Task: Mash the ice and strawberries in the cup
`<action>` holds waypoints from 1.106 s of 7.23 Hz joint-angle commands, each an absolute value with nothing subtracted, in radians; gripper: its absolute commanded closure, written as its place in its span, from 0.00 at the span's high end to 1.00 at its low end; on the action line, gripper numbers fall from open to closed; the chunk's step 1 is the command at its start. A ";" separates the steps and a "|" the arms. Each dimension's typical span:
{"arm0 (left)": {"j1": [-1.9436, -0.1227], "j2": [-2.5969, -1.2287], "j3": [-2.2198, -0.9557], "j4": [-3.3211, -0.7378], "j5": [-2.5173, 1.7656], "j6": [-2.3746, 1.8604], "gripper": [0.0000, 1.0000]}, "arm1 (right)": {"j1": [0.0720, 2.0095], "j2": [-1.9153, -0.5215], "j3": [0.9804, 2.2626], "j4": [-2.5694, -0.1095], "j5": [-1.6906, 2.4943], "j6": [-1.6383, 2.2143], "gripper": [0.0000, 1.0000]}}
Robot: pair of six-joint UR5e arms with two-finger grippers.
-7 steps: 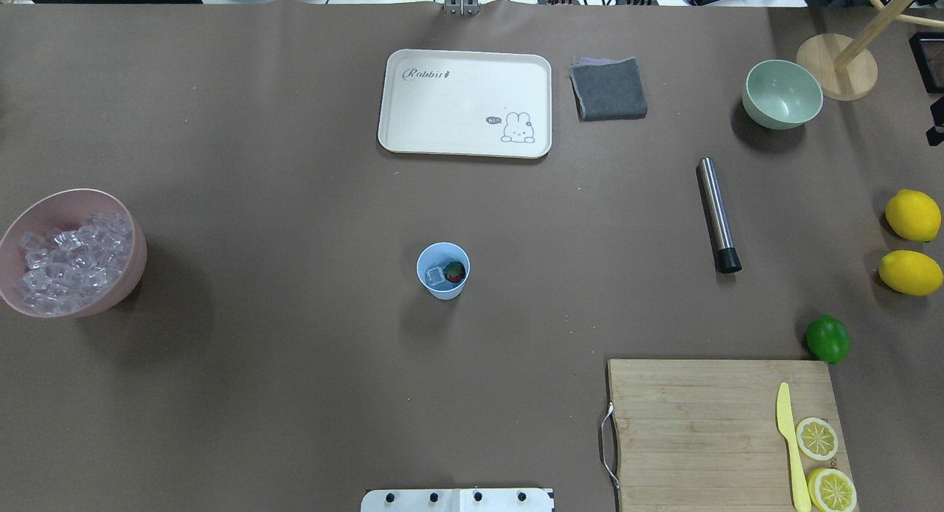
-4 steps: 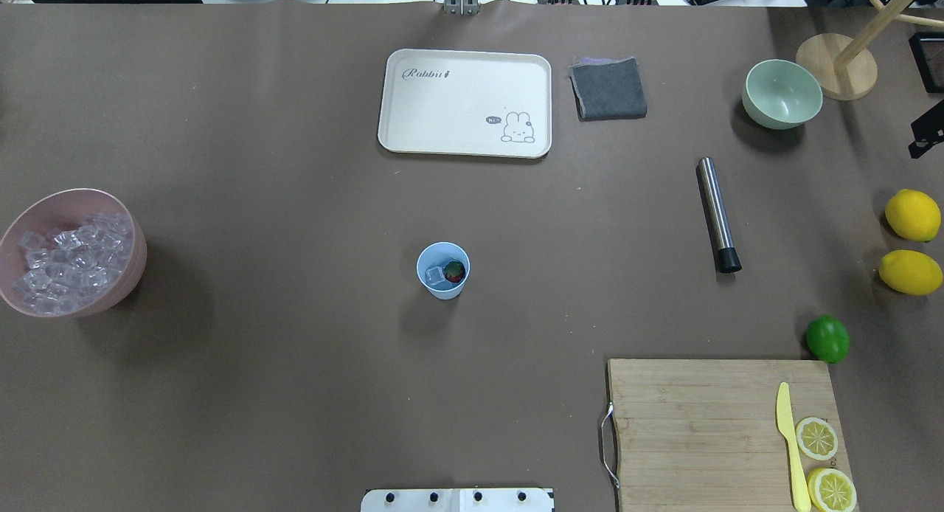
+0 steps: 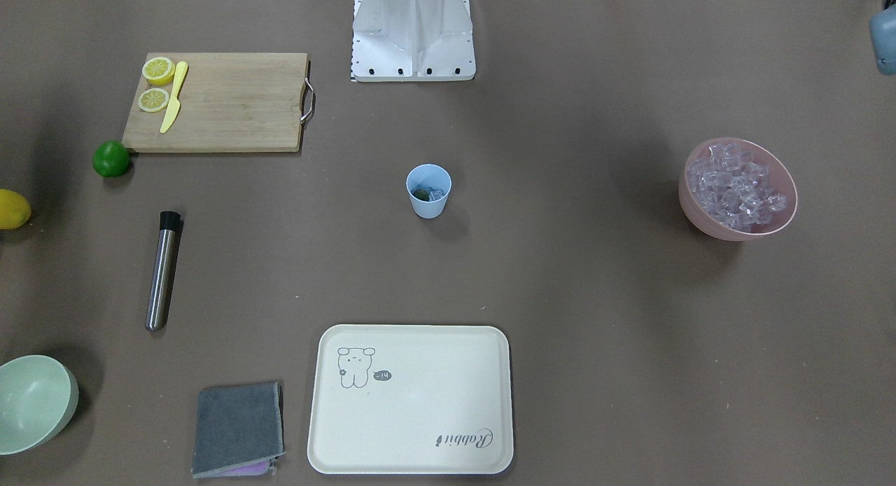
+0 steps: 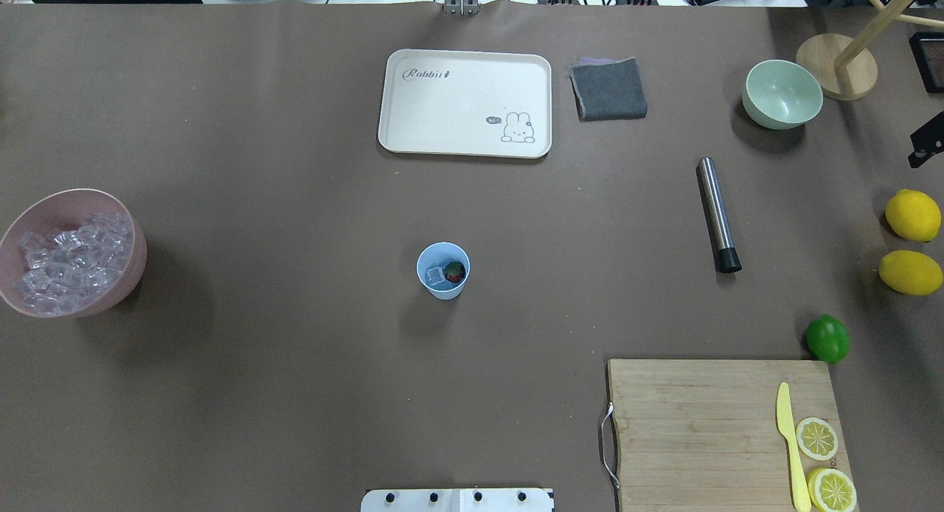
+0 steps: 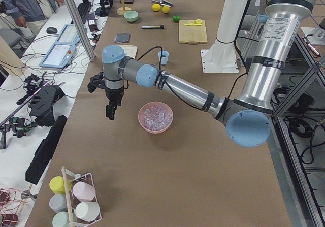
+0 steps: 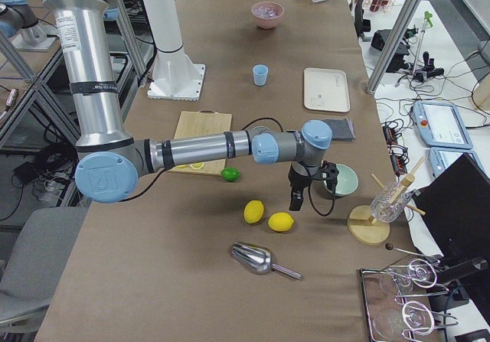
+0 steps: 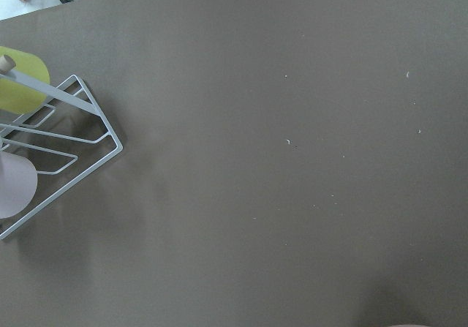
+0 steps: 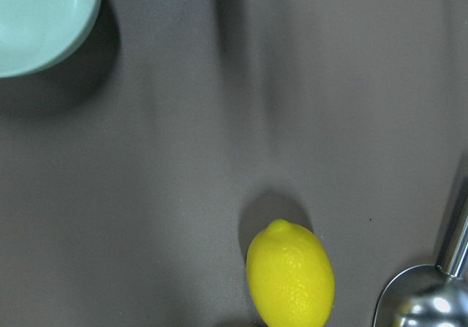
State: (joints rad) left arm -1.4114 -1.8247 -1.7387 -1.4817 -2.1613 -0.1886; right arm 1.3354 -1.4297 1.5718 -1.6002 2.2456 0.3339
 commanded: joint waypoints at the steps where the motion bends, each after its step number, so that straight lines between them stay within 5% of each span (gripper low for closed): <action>1: -1.411 -1.825 -1.738 -1.482 -2.163 -0.187 0.98 | 1.341 -1.485 1.577 -1.525 2.264 0.325 0.99; 8: -1.419 -1.777 -1.735 -1.485 -2.166 -0.173 0.98 | 1.370 -1.479 1.583 -1.479 2.273 0.325 0.99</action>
